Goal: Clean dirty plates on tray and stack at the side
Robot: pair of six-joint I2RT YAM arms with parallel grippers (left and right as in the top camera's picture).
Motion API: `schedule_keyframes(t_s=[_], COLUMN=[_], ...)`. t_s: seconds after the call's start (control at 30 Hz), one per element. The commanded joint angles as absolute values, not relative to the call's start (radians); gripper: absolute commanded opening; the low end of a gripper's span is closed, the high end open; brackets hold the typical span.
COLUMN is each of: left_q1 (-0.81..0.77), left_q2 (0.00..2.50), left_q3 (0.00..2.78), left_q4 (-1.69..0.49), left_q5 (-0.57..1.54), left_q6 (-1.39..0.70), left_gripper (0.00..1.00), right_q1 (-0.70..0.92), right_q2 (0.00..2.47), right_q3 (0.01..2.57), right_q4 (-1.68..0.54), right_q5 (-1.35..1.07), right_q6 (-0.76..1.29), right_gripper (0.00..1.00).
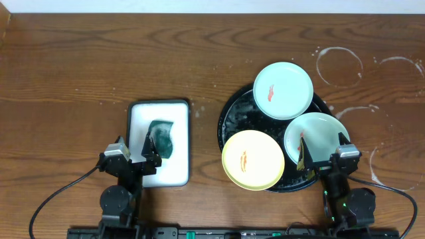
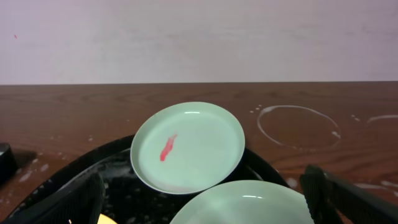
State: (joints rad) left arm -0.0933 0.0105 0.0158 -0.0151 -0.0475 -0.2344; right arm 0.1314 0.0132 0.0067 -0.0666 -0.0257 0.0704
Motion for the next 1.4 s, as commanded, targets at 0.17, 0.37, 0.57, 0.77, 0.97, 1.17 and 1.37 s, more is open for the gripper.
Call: schedule_keyframes(t_s=[0.17,0.37,0.57,0.77,0.97,1.17,1.37], left_q1=[-0.088,-0.088,-0.088,-0.088,-0.088,-0.088,-0.088], left_q2=[0.010,0.011,0.143,0.533,0.871,1.052,1.137], left_q3=[0.005,0.062,0.253,0.667,1.024,1.108,1.108], left_q4=[0.026,0.130,0.043,-0.293,-0.651,-0.745,-0.857], left_q5=[-0.022,0.034,0.034,0.053,0.052,0.072,0.105], left_q6=[-0.266,-0.266,-0.263,-0.263,-0.262,-0.267,-0.267], left_gripper=[0.83,0.83,0.83,0.83,0.83,0.83,0.83], right_q1=[0.136,0.136,0.136,0.136,0.136,0.136,0.136], right_q2=[0.018,0.018,0.043,0.325,0.730,1.127,1.338], right_q3=[0.006,0.006,0.110,0.481,0.909,1.283,1.382], right_q4=[-0.050,0.105,0.131,-0.186,-0.494,-0.855,-0.912], right_q5=[-0.011,-0.061,-0.073,-0.174,-0.220,-0.285,-0.314], right_q6=[0.080,0.201,0.193,0.060,0.047,0.046,0.048], right_gripper=[0.99,0.99,0.99,0.99,0.99,0.99,0.99])
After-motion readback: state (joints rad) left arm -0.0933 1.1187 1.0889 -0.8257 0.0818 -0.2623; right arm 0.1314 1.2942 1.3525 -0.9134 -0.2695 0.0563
